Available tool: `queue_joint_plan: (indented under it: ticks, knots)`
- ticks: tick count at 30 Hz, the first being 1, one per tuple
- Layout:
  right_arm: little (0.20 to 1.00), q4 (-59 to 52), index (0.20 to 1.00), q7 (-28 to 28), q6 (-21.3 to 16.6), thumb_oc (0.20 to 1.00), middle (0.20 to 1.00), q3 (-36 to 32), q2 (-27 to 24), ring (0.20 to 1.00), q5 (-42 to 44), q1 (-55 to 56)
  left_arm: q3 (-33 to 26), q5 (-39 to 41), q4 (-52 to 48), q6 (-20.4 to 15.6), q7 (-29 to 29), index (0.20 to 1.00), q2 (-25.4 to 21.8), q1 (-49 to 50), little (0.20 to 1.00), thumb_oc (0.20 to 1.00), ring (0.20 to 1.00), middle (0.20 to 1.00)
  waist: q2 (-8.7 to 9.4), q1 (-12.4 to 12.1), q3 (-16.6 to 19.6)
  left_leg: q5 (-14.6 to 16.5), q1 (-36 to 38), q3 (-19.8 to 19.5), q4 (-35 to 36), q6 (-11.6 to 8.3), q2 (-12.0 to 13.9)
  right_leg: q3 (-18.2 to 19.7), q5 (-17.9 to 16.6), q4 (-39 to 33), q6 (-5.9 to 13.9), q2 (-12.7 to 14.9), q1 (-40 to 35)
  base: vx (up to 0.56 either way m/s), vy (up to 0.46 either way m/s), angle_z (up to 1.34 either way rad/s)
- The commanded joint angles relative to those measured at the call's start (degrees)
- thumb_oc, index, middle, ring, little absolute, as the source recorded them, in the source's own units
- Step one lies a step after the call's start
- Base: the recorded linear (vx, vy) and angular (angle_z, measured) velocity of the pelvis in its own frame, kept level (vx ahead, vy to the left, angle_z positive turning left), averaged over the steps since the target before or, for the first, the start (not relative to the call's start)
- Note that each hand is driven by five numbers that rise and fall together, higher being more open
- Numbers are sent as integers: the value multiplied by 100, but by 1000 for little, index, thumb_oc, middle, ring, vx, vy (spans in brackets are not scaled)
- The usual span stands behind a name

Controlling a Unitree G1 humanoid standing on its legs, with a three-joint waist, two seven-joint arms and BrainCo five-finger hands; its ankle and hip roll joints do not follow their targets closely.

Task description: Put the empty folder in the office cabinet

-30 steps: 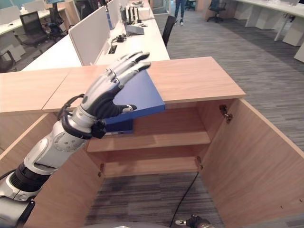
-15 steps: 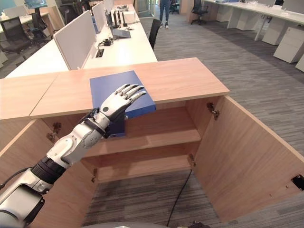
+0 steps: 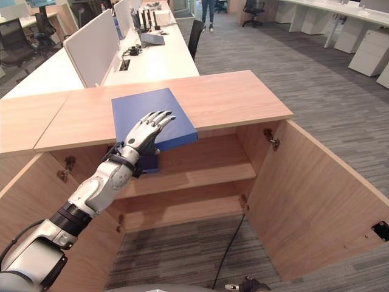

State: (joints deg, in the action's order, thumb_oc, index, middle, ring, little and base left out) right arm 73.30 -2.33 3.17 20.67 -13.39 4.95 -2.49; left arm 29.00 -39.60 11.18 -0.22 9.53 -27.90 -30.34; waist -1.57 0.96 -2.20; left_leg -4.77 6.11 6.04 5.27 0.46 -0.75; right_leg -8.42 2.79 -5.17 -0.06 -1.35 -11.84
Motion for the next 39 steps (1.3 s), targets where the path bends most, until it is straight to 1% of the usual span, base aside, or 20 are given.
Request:
queue_joint_plan:
  ticks: [1,8,13,15,16,18,21,23,25,33,34,35,39]
  knots:
    - [1000,-316,1000,-2,-48,1000,1000,255,336,1000,-66,-74,-357,43,259,49,130,1000,-179,-356,1000,1000,1000,1000,415,7,76,781,210,-46,-27,-84,140,-412,-307,17,592,694,138,0,0,0]
    - [1000,-703,1000,14,-53,1000,1000,341,268,1000,-134,54,-401,-399,695,288,292,1000,-266,-413,1000,1000,1000,1000,441,37,62,780,205,-20,-27,-91,149,-401,-306,17,582,669,152,0,0,0]
    - [1000,-1111,1000,38,-35,1000,1000,334,154,1000,-222,220,-459,-668,931,485,288,1000,-292,-397,1000,1000,1000,1000,467,75,41,784,203,7,-27,-92,153,-385,-306,17,572,658,169,-5,-6,-4]
    - [1000,-1124,1000,40,-28,1000,1000,335,148,1000,-224,230,-463,-671,926,486,285,1000,-291,-391,1000,1000,1000,1000,465,76,44,784,204,8,-27,-92,153,-385,-306,17,571,658,169,-8,-10,-11]
    - [1000,-1390,1000,66,-25,1000,1000,326,85,1000,-277,341,-512,-786,976,541,275,1000,-309,-329,1000,1000,1000,1000,483,86,31,787,199,28,-27,-93,158,-374,-303,17,569,649,178,-10,-20,-10]
    - [1000,-1440,1000,73,-20,1000,1000,324,71,1000,-285,373,-508,-821,995,553,283,1000,-307,-322,1000,1000,1000,1000,487,89,32,790,203,36,-27,-93,158,-370,-305,17,568,648,179,-6,-15,-6]
    - [1000,-1627,1000,82,-47,1000,1000,354,17,1000,-327,437,-443,-1284,1222,701,391,1000,-404,-371,1000,1000,1000,1000,503,112,19,790,200,53,-27,-97,165,-357,-305,17,571,640,187,0,0,0]
    - [1000,-1689,1000,82,-45,1000,1000,359,-6,1000,-334,456,-424,-1377,1270,723,415,1000,-423,-399,1000,1000,1000,1000,506,117,17,793,199,53,-27,-95,163,-347,-304,17,569,637,189,0,0,0]
    - [1000,-1816,1000,79,-48,1000,1000,366,-49,1000,-366,519,-382,-1626,1406,825,464,1000,-471,-434,1000,1000,1000,1000,507,133,13,799,203,64,-27,-95,161,-346,-303,17,570,635,192,0,0,0]
    - [1000,-1776,1000,61,-98,1000,1000,484,-35,1000,-400,550,-208,-2071,1779,987,685,1000,-511,-546,1000,1000,1000,1000,523,143,15,812,217,82,-27,-98,157,-331,-302,17,574,629,188,0,0,0]
    - [1000,-1746,1000,54,-111,1000,1000,509,-28,1000,-402,531,-154,-2104,1878,1015,696,310,-512,-579,310,310,310,310,521,149,20,814,219,91,-27,-97,156,-326,-301,17,574,628,191,0,0,0]
    - [1000,-1726,1000,51,-119,1000,1000,523,-23,1000,-404,518,-105,-2126,1969,1040,703,200,-505,-597,200,200,200,200,524,150,19,813,221,95,-27,-97,154,-327,-303,17,575,626,190,0,0,0]
    - [1000,-1645,1000,12,-145,1000,1000,588,6,1000,-396,478,25,-2129,2351,1119,726,200,-467,-618,200,200,200,200,530,142,23,821,247,97,-27,-93,155,-320,-302,17,576,626,173,0,0,0]
